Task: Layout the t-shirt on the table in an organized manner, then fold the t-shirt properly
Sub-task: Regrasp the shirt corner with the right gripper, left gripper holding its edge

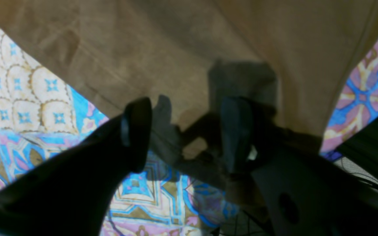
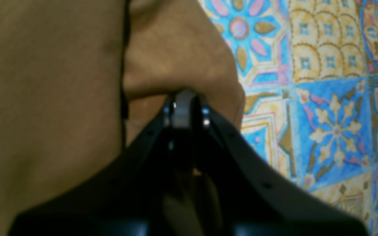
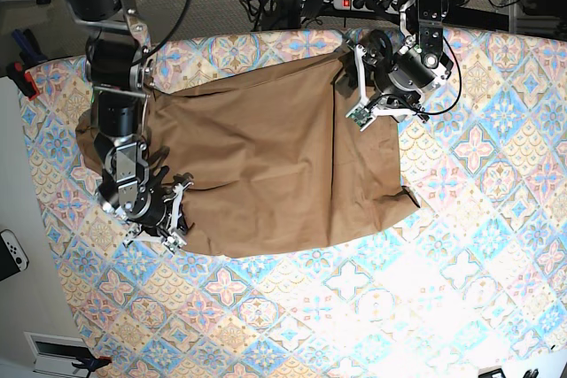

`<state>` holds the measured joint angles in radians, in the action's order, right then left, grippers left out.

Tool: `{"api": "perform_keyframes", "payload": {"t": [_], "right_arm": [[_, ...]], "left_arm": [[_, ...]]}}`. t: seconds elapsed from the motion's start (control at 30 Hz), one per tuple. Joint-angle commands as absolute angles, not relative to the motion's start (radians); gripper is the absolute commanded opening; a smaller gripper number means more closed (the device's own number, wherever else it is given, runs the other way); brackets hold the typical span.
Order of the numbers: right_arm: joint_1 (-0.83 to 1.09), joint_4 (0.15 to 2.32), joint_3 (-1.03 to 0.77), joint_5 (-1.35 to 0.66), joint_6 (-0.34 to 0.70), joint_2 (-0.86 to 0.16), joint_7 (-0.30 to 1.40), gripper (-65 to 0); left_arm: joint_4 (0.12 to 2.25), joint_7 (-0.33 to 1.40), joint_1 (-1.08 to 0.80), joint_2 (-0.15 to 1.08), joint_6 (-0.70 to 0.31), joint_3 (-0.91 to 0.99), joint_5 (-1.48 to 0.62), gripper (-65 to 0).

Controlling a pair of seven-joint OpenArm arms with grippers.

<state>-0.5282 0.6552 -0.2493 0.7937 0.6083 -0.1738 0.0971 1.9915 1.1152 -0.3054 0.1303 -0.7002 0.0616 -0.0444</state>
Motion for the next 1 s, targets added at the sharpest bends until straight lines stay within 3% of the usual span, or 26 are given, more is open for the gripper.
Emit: {"api": "perform_keyframes", "payload": {"t": [0.0,0.13,0.4,0.6,0.73,0.97], "right_arm": [[-0.518,0.644,-0.248,0.863,0.611,-0.18,0.193,-65.0],[-0.515,0.645,-0.265,0.858,0.605,-0.182,0.193,-65.0],[-0.55,0.644,-0.631,0.865,0.605,-0.18,0.193,-65.0],[-0.67,0.638,-0.644,0.86,0.584,-0.185,0.194,-65.0],[-0.673,0.638,-0.644,0.863,0.513,-0.185,0.194,-65.0],[-0.671,0.644,-0.644,0.86,0.507,-0.183,0.194,-65.0]], "left_arm": [[2.011,1.104,-0.3,0.131,-0.698,0.062,-0.051,-33.8],[2.011,1.104,-0.3,0.131,-0.698,0.062,-0.05,-33.8],[2.011,1.104,-0.3,0.131,-0.698,0.062,-0.053,-33.8],[2.011,1.104,-0.3,0.131,-0.698,0.062,-0.054,-33.8],[2.011,1.104,-0.3,0.131,-0.698,0.062,-0.056,-33.8],[2.012,1.104,-0.302,0.131,-0.698,0.062,-0.056,-33.8]]}}
